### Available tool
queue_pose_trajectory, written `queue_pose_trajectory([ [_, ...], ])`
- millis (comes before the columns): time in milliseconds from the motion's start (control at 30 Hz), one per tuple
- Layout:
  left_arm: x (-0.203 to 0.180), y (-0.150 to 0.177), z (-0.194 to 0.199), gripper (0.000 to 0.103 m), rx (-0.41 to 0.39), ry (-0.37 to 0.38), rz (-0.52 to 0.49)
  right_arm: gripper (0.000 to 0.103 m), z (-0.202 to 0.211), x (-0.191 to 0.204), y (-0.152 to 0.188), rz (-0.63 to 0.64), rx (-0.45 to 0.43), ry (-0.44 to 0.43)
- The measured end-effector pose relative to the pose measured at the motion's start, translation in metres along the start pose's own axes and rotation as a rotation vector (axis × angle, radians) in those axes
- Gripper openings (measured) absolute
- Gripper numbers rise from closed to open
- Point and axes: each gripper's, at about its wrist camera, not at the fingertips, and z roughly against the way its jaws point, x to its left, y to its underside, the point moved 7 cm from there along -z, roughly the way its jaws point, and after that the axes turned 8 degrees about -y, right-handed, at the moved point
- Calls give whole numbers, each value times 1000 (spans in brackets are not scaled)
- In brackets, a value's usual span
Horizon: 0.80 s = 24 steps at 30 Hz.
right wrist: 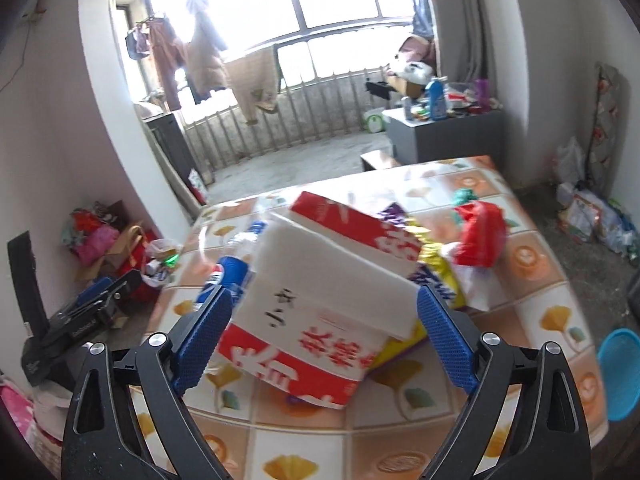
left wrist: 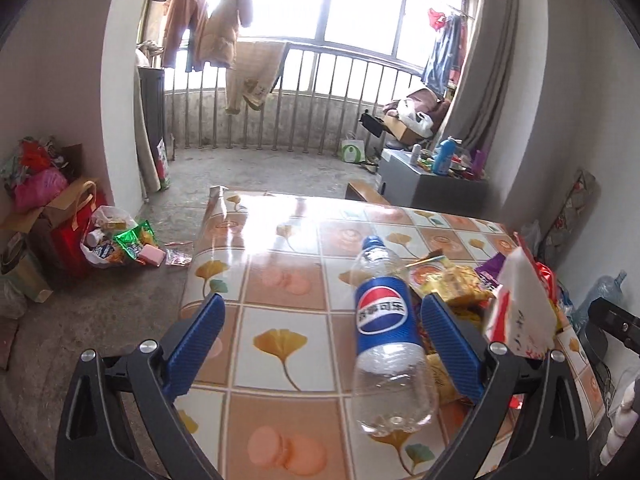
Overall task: Collect trash
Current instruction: 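Close the right gripper on the clear Pepsi bottle and lift it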
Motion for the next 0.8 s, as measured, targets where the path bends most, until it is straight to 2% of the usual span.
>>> queue_pose_trajectory([
  [100, 24, 0, -30, 77, 68, 34, 62, 75, -37, 37, -4, 30, 82, -102],
  [167, 31, 5, -55, 59, 150, 110, 118, 68, -64, 57, -2, 56, 144, -136],
  [200, 31, 9, -67, 55, 194, 160, 146, 65, -76, 62, 0, 58, 179, -144],
  [267, 26, 18, -89, 40, 276, 224, 176, 56, -96, 68, 6, 54, 245, -149],
  [333, 19, 25, -104, 34, 326, 288, 179, 49, -113, 69, 12, 52, 307, -135],
  [367, 19, 28, -109, 30, 350, 304, 185, 48, -120, 70, 14, 58, 335, -121],
  [500, 17, 33, -119, 24, 402, 353, 188, 48, -134, 58, 17, 90, 400, -21],
  [633, 7, 41, -123, 21, 438, 373, 154, 52, -140, 60, 13, 119, 424, 19],
  [800, -3, 49, -129, 21, 470, 385, 127, 56, -146, 60, 11, 102, 459, 8],
])
